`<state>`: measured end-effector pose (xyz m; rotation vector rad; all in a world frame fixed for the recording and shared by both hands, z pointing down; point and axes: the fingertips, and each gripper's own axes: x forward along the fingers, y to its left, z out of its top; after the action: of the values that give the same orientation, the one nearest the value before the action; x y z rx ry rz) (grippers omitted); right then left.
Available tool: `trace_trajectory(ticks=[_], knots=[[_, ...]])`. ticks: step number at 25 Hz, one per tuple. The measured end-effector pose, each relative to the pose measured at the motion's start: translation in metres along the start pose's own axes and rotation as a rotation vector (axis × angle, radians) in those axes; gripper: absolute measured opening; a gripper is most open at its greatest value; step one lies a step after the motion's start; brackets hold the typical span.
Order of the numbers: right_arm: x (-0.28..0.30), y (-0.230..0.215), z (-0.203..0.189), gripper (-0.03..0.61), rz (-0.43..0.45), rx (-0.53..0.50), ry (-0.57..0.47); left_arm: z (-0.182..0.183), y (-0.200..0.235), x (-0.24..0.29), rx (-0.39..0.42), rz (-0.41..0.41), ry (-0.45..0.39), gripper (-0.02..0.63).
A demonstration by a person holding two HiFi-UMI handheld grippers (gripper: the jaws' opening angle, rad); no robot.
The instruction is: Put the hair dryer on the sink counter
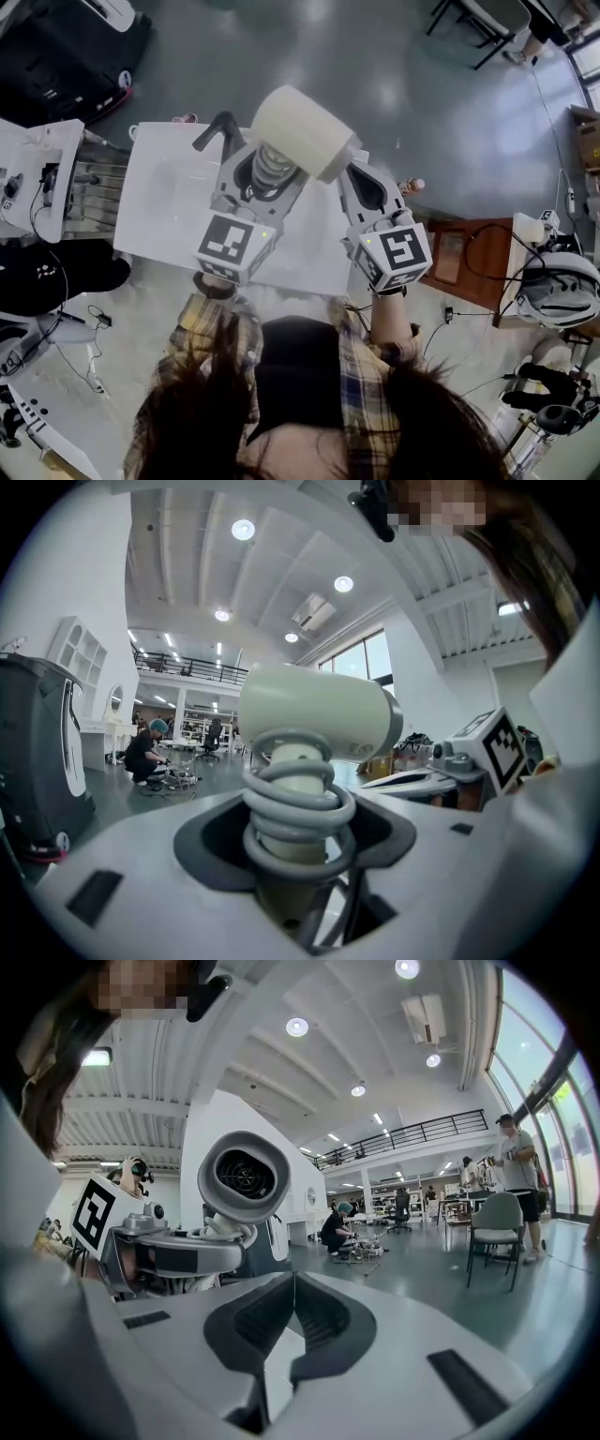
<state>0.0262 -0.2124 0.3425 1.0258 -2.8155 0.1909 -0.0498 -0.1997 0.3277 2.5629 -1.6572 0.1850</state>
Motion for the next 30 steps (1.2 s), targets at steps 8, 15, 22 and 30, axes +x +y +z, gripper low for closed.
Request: trace_trajectory(ticks=[8, 15, 22, 30], knots=[[0.014, -0.001, -0.012, 0.015, -0.037, 0.002, 0.041, -0.017, 0.014, 0.009, -0.014, -0.031, 0.043, 0.272], [0.012, -0.016, -0.025, 0.015, -0.084, 0.016, 0.070, -0.033, 0.014, 0.028, -0.002, -0.071, 0.088, 0.272], [0.010, -0.030, -0.039, 0.015, -0.116, 0.027, 0.114, -0.052, 0.005, 0.055, 0.071, -0.160, 0.159, 0.272], [0.013, -0.033, -0.068, 0.015, -0.099, 0.049, 0.189, -0.082, -0.006, 0.083, 0.111, -0.235, 0.232, 0.272]])
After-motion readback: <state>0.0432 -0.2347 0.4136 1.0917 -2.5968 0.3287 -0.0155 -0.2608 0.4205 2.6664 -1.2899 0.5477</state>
